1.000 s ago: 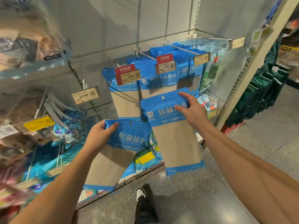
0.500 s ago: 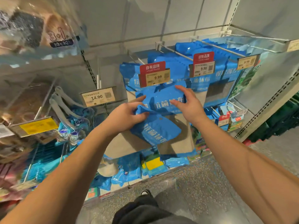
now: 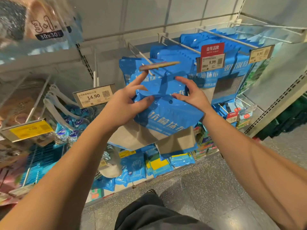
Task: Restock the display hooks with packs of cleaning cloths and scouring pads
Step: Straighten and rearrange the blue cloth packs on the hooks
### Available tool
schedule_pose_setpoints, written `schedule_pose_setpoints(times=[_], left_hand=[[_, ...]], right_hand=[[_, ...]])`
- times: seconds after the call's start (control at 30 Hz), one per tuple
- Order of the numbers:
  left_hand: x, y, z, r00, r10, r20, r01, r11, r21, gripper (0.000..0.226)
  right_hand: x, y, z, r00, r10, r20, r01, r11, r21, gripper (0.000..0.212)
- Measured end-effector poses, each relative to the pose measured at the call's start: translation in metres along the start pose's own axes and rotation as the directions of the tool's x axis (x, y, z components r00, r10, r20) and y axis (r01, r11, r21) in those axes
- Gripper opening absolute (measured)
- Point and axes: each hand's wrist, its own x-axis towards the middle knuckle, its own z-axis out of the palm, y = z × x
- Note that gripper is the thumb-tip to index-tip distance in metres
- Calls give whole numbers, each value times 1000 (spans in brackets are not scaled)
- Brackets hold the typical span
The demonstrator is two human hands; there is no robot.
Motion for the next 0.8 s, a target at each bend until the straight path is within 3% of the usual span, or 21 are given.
schedule_pose_setpoints(times=[0.13, 0.6, 0.8], left_hand=[[6, 4, -6, 999, 11, 48, -11, 1000, 1, 11], [13, 6, -13, 996, -45, 81, 47, 998, -30, 18], [15, 5, -14, 995, -69, 73, 71, 997, -25, 17]], right_hand=[[7, -1, 4, 1000, -16, 17, 15, 998, 54, 49], [2, -4, 10, 1000, 21, -21, -16, 976, 217, 46], [18, -8, 14, 999, 43, 21, -46, 990, 134, 53]])
